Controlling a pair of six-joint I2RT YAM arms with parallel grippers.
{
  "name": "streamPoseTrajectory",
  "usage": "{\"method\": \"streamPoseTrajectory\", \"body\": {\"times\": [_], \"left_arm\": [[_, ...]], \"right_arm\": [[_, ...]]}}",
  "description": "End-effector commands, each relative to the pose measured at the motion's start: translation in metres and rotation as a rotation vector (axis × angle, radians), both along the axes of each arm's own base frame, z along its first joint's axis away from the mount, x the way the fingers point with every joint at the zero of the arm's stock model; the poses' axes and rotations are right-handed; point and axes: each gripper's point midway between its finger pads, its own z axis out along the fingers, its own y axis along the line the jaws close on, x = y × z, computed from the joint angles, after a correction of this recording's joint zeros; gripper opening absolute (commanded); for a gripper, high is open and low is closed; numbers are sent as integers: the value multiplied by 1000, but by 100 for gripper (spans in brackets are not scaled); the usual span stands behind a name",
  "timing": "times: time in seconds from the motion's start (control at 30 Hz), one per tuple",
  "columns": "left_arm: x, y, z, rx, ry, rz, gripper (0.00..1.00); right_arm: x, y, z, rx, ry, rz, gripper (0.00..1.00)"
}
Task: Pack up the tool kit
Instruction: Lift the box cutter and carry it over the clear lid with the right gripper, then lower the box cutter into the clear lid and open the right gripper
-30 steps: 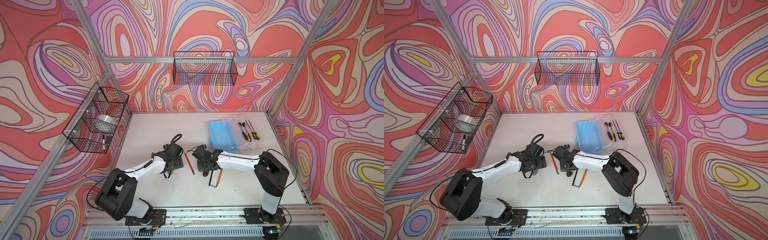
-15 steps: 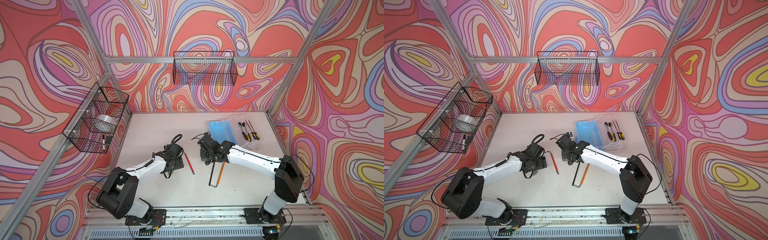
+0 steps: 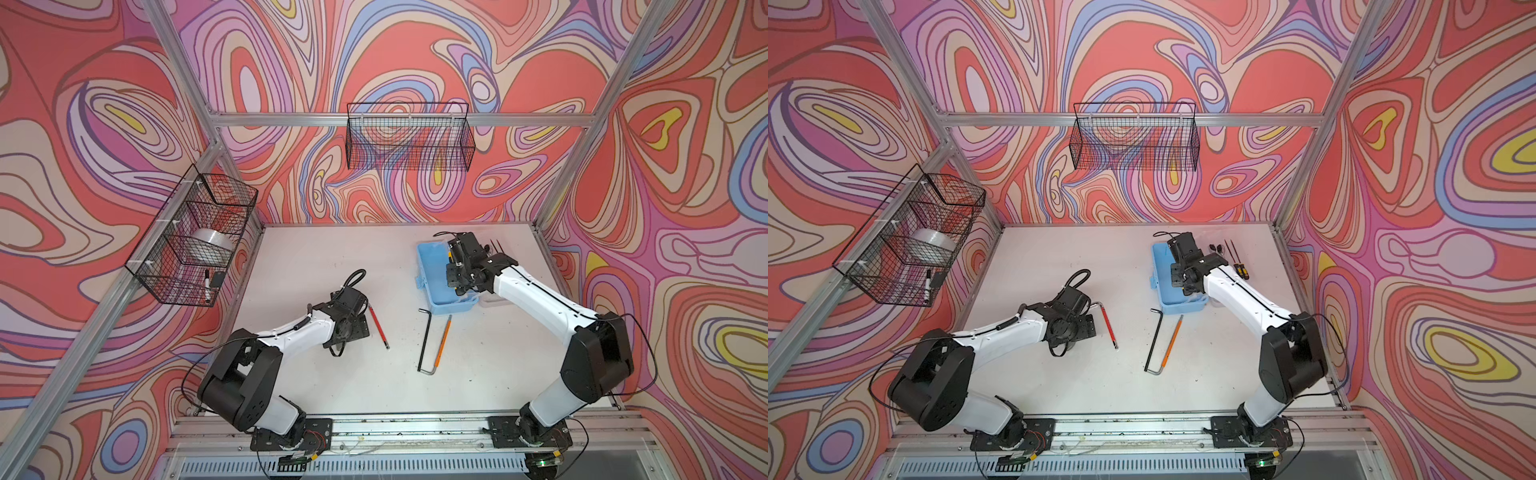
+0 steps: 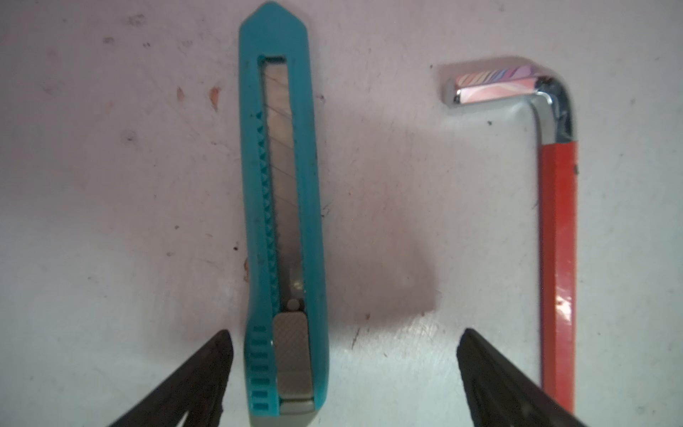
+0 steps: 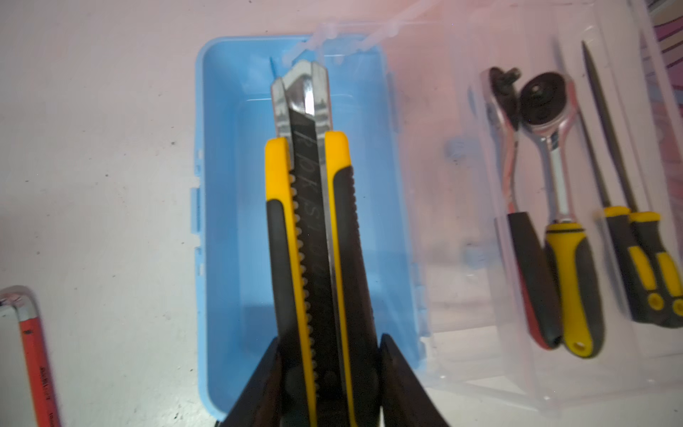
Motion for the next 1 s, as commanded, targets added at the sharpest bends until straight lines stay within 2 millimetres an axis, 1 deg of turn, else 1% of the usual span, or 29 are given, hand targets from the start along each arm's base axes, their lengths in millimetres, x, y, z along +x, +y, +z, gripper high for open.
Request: {"method": "streamPoseTrajectory", "body": {"times": [0.0,0.07,0.13,0.27,0.3,0.37,0.67,0.8,0.83,0.97], "left_arm": [[3,-2,0,-8,0,5,95],[3,-2,0,-5,1,4,94],[3,-2,-1,-4,2,3,94],[2,0,-2,4,5,5,94],[2,1,-2,6,5,7,94],[1,2,-2,8,5,10,94],[2,3,1,7,-11,15,94],[2,3,0,11,-6,16,94],[2,3,0,11,-3,17,94],[2,1,-3,3,3,12,90]], "right_arm": [[20,-15,10,-25,-34,21,7],[28,-21,9,-14,-38,23,7],[36,-28,4,-29,-25,24,7],[48,-38,-12,-60,14,23,7],[50,-40,-13,-63,15,20,7],[54,-44,-28,-69,48,12,7],[60,-57,-54,-104,102,-2,11],[59,-64,-60,-130,121,-19,13],[59,-64,-60,-132,120,-23,15],[60,-62,-57,-114,113,-25,40]]}}
